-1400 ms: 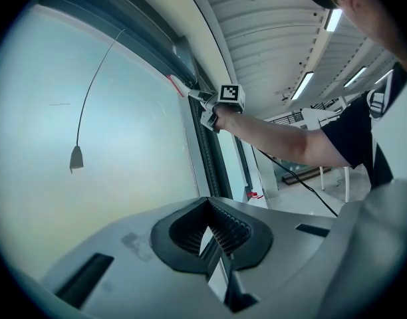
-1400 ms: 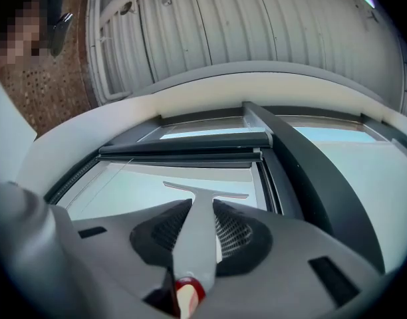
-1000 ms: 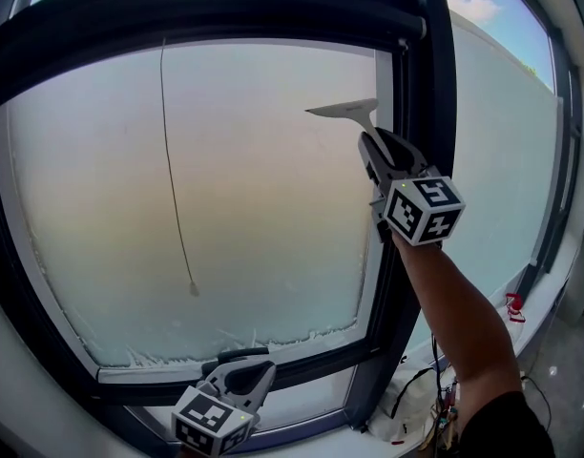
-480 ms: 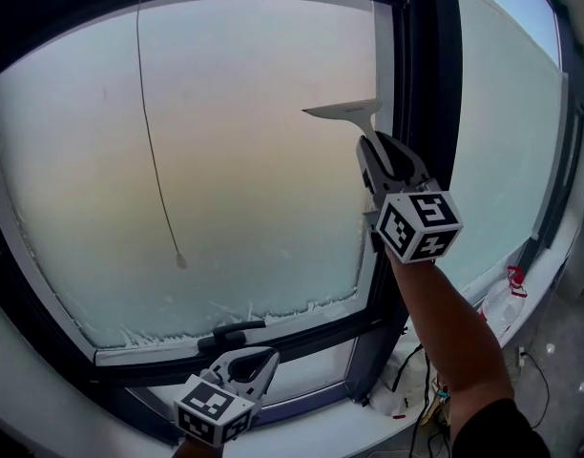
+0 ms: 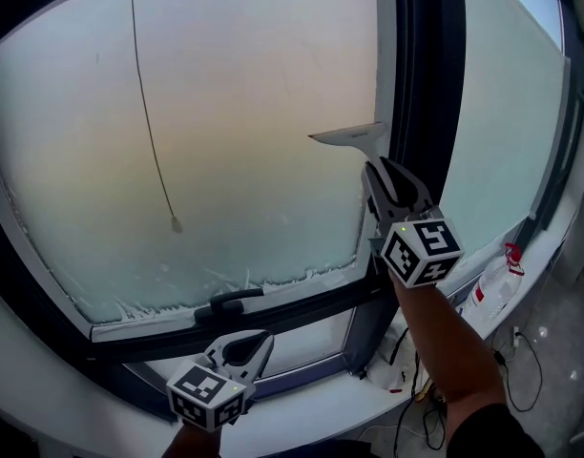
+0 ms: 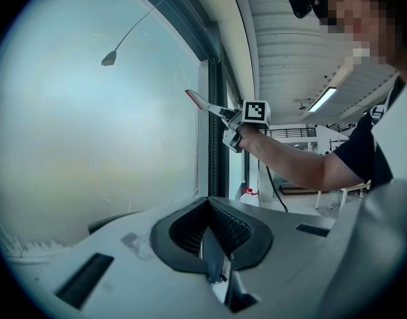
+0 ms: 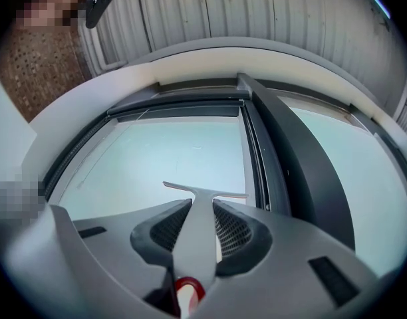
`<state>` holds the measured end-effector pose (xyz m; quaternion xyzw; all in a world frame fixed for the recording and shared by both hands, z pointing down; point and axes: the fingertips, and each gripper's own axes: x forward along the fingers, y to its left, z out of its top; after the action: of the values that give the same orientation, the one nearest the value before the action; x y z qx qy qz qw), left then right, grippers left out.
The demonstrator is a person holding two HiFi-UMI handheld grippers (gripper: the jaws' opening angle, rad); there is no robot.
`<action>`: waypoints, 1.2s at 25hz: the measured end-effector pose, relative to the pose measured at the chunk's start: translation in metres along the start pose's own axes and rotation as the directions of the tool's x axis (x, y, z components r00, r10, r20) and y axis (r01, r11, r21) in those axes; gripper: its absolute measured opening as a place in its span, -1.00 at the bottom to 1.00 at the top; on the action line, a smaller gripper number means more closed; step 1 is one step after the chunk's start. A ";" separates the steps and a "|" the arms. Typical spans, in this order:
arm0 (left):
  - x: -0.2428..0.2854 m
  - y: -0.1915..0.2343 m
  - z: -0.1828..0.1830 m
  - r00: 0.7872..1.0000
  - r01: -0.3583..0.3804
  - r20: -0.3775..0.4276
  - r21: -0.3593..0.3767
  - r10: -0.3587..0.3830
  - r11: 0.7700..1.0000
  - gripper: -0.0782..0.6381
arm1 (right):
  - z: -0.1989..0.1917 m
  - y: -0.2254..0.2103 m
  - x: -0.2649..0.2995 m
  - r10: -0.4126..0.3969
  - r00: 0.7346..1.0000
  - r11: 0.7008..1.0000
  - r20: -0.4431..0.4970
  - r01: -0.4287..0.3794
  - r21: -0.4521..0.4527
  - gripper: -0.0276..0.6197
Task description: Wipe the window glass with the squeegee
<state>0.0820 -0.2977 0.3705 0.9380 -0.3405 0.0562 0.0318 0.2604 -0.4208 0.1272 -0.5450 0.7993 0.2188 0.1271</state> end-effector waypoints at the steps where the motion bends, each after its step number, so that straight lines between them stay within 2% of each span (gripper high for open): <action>1: -0.001 0.002 -0.004 1.000 -0.009 -0.003 0.000 0.009 1.000 -0.78 | -0.009 0.004 -0.006 0.002 1.000 1.000 -0.014 -0.002 0.003 -0.65; 10: -0.007 0.001 -0.030 1.000 0.000 -0.015 -0.035 -0.001 0.999 -0.78 | -0.113 0.028 -0.054 0.004 0.982 0.995 -0.186 0.015 0.097 -0.65; 19: -0.007 0.001 -0.050 0.999 0.008 -0.046 -0.081 -0.012 0.997 -0.78 | -0.214 0.046 -0.106 -0.003 0.932 0.981 -0.363 0.073 0.178 -0.65; 23: -0.006 0.003 -0.057 0.999 0.001 -0.054 -0.091 -0.006 0.996 -0.78 | -0.239 0.052 -0.118 0.001 0.912 0.977 -0.409 0.086 0.193 -0.65; 30: -0.008 0.004 -0.048 0.998 -0.020 -0.059 -0.104 0.014 0.994 -0.78 | -0.262 0.061 -0.125 0.011 0.896 0.975 -0.445 0.089 0.204 -0.65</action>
<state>0.0693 -0.2912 0.4168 0.9300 -0.3501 0.0657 0.0903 0.2595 -0.4281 0.4240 -0.5790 0.8153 -0.0030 0.0056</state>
